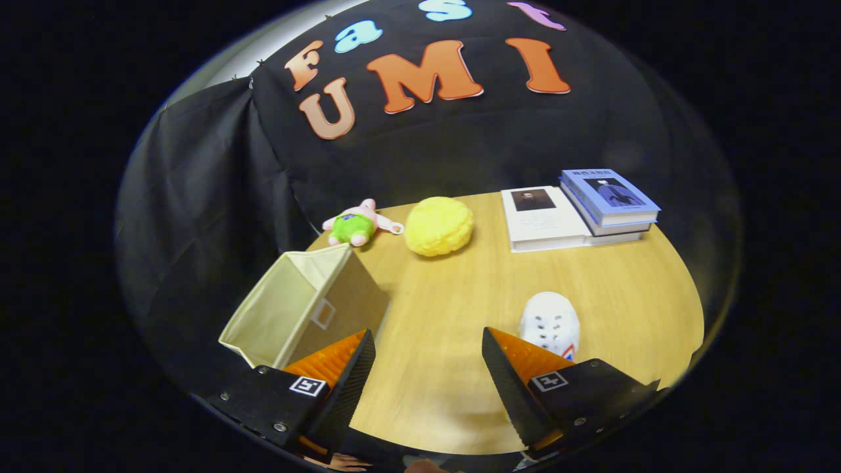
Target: Open the storage box then place both shoes into the box .Put the left shoe in first, then the right shoe, with the right side of both shoes facing outward in a uniform manner.
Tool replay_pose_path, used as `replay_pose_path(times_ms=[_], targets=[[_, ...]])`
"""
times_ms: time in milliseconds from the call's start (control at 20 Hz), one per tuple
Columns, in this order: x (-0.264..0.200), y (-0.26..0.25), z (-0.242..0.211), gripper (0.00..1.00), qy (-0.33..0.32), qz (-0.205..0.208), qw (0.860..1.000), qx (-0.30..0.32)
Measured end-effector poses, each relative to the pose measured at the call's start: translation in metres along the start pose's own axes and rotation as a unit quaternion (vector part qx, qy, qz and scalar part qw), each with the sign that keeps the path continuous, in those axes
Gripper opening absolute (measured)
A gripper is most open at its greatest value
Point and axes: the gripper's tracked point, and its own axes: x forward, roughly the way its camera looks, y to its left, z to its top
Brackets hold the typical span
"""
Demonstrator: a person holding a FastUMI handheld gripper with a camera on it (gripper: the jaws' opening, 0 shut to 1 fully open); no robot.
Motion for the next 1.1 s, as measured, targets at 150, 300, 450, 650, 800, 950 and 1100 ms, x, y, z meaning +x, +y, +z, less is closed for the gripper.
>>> replay_pose_path(times_ms=[150,300,450,650,800,950,1100], targets=[[0.002,-0.041,-0.02,0.98,0.017,-0.035,0.999,0.017],[0.007,-0.087,-0.037,0.98,0.036,-0.076,0.996,0.016],[0.007,-0.11,-0.048,0.98,0.049,-0.084,0.994,0.046],[0.011,-0.128,-0.067,0.97,0.075,-0.093,0.991,0.057],[0.019,-0.139,-0.076,0.91,0.085,-0.106,0.989,0.059],[0.03,-0.145,-0.078,0.86,0.088,-0.112,0.987,0.075],[0.04,-0.137,-0.084,0.76,0.098,-0.101,0.987,0.076]])
